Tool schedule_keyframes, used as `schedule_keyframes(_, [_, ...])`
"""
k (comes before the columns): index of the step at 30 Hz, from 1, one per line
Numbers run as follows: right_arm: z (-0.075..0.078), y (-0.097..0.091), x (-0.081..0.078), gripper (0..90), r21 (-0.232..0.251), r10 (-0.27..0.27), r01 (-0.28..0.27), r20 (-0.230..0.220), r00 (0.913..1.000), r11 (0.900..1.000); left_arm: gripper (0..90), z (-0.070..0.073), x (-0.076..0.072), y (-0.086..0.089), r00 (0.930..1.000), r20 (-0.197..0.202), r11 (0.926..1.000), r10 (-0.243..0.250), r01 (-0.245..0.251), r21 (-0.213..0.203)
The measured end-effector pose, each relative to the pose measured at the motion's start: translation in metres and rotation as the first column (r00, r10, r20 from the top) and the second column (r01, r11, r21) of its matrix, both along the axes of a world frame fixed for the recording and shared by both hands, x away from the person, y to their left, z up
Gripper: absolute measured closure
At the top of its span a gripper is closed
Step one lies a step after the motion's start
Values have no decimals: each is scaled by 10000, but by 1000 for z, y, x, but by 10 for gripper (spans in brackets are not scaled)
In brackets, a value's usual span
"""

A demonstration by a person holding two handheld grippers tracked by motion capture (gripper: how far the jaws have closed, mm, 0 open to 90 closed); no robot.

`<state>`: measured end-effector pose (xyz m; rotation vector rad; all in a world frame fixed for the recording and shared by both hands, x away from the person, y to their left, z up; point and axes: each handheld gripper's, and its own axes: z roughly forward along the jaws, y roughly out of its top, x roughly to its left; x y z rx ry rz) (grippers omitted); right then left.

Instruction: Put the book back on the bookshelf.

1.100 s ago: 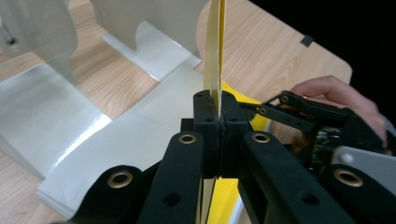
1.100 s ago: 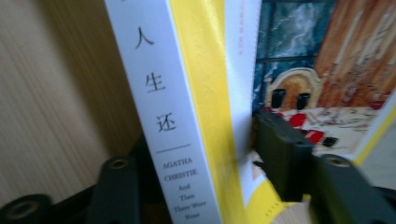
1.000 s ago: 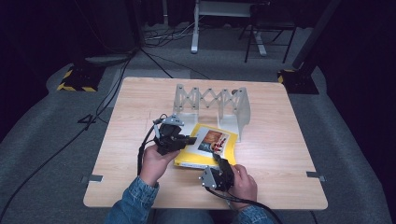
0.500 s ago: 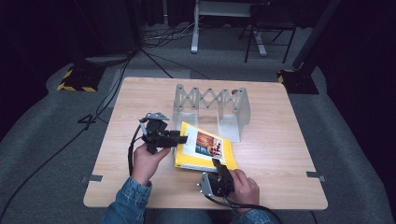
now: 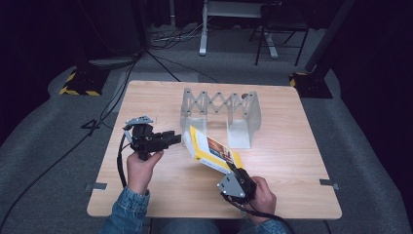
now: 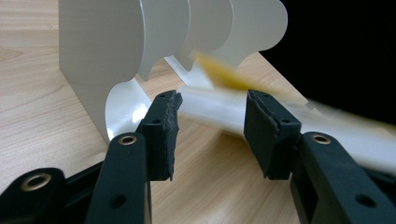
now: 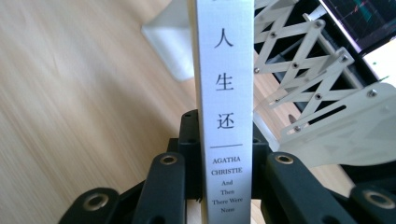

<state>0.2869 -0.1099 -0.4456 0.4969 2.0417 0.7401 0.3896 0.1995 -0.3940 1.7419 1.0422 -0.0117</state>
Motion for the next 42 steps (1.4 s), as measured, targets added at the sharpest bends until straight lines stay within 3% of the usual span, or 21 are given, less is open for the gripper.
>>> schedule_keyframes(6, [22, -15, -1, 761, 1391, -113, 144, -228, 9997, 9902, 548, -4, 0, 4, 9998, -161, 10000, 70, -70, 22])
schedule_keyframes(12, [35, -22, -2, 760, 1878, -281, 309, -179, 9994, 9817, 547, -8, 1, 9, 9994, -297, 9998, 176, -175, 56])
schedule_keyframes(21, [59, -32, -2, 760, 2230, -480, 446, 96, 9988, 9738, 539, -12, -5, 14, 9994, -215, 9994, 258, -252, 244])
schedule_keyframes(32, [72, -43, 4, 760, 2548, -754, 662, 266, 9968, 9647, 532, -13, -15, 25, 9976, 57, 9952, 687, -689, 697])
schedule_keyframes(36, [76, -50, 9, 759, 2810, -951, 841, 256, 9951, 9560, 530, -14, -21, 27, 9969, 285, 9895, 739, -769, 1224])
schedule_keyframes(42, [81, -56, 19, 760, 3163, -1160, 1049, 164, 9931, 9428, 526, -19, -28, 31, 9963, 411, 9841, 749, -805, 1580])
